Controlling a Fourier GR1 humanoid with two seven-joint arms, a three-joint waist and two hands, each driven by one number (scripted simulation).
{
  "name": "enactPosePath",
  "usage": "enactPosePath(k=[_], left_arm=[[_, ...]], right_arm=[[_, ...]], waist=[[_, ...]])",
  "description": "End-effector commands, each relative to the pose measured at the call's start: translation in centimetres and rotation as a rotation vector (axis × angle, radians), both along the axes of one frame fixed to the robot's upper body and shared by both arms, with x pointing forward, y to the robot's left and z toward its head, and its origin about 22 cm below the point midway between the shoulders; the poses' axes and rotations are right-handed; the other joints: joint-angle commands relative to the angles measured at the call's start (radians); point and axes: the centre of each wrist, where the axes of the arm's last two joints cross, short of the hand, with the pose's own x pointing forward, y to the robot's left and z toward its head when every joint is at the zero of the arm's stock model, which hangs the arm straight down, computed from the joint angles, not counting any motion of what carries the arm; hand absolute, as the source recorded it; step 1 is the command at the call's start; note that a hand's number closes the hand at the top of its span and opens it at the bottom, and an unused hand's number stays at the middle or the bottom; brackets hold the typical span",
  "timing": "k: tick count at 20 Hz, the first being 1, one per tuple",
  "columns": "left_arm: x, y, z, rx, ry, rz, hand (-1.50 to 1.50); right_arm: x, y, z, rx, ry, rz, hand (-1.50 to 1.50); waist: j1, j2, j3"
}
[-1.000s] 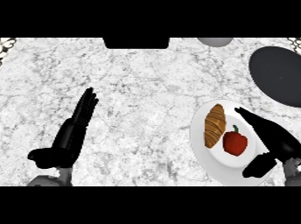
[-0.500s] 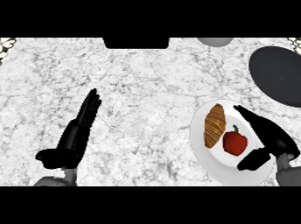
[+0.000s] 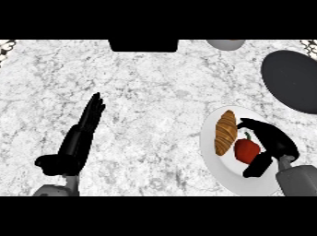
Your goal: Pick the bell pepper from the plate and place it in the pan
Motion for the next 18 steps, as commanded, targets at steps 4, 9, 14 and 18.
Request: enactPosePath(k=[4, 9, 14, 18], left_arm=[[2.4, -1.2, 1.1, 0.002, 0.015, -0.010, 0.00], [-0.9, -1.0, -0.1, 0.009, -0.005, 0.003, 0.00], [-0.8, -1.4, 0.8, -0.009, 0.010, 0.003, 0.00], [-1.0, -1.3, -0.5, -0.012, 0.007, 0.013, 0.00]], right_arm=[[0.5, 0.9, -1.3, -0.066, 0.025, 0.095, 1.50], [-0.5, -0.5, -2.8, -0.071, -0.058, 0.080, 1.50], [-0.2, -0.5, -1.2, -0.093, -0.229, 0.028, 1.50], [-1.6, 0.1, 1.8, -0.082, -0.367, 0.076, 1.50]], waist=[[-0.003, 0.008, 0.010], [0.001, 0.007, 0.010], [-0.002, 0.006, 0.010], [-0.009, 0.004, 0.009]])
